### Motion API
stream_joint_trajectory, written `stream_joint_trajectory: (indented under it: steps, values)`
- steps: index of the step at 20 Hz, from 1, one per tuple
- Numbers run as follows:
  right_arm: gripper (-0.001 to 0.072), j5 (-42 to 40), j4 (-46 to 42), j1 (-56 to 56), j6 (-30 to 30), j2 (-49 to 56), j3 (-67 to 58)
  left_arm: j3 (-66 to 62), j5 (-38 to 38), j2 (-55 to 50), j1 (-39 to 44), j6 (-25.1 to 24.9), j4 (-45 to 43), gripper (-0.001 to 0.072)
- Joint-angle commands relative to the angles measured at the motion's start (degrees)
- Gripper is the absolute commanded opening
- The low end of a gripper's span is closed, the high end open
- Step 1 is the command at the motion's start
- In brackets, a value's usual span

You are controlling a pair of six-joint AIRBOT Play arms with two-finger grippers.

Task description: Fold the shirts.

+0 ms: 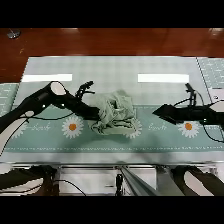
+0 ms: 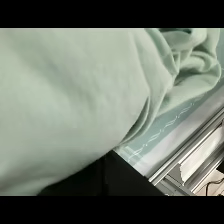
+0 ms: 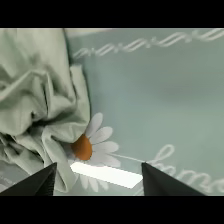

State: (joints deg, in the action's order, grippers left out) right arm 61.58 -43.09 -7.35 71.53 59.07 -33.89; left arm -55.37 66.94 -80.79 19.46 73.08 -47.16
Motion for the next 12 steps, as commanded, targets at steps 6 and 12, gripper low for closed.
stream_joint_trajectory:
  steps: [6, 12]
  values:
    - [0.0622, -9.6, 7.9, 20.1, 0.9, 14.5, -3.2, -3.0, 4.1, -1.7, -3.8, -0.6, -1.4, 0.0017]
    - [0.0592, -10.8, 11.4, 26.4, 0.5, 23.2, -9.5, -3.0, 4.0, -1.7, -3.8, -0.6, -1.4, 0.0017]
